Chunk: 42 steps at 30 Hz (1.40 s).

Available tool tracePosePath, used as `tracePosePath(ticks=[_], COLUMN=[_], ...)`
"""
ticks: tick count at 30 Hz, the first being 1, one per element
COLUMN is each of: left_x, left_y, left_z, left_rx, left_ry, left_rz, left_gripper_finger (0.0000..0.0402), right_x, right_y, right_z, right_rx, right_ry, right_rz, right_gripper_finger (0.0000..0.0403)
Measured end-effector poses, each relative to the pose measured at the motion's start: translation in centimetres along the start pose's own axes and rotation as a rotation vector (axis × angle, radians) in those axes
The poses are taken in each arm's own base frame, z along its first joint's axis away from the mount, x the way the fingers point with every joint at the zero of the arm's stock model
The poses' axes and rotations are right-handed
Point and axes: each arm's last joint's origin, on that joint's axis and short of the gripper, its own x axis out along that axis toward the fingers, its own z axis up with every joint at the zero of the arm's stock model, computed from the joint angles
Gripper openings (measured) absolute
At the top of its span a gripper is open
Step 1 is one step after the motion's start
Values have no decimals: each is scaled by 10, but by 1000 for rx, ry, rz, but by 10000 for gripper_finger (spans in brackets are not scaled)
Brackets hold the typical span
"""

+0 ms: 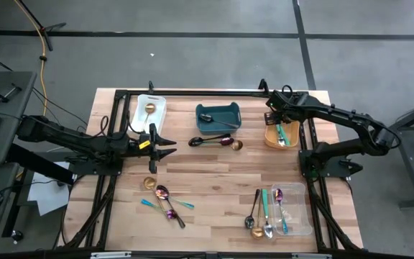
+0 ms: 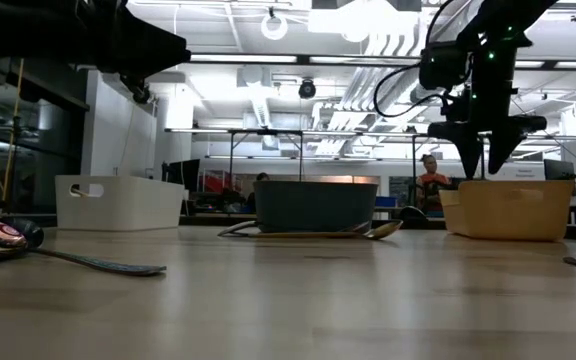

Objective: Sort silverware by color (type)
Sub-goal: Put the purple spoon into the transparent bin

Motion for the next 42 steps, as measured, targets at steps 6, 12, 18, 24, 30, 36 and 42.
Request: tracePosePath(ticks=[6,12,18,24,30,36,42], left_x=[0,0,0,0,0,0,0], left_y=[0,0,0,0,0,0,0], left_z=[0,0,0,0,-1,-1,-1], left_rx=[1,1,1,2,2,3,13], left_ry=[1,2,3,5,7,7,7], left_rz=[0,0,0,0,0,0,0], left_gripper_finger=[111,111,111,111,111,111,111], right_x=[-30,-62,-83,-87,-65,-58,-69], right_y=[11,48,99,152,193,208,208], right_z=[-4,-26,-58,-86,-105,-110,-115], right_rx=[-60,-169,-329,-475,-593,-691,-797], right_ry=[-154,-381,-566,-763,-871,-891,-881], right_rz=[147,359,562,685,721,844,1007], right_gripper_finger=[201,201,201,201,201,201,201])
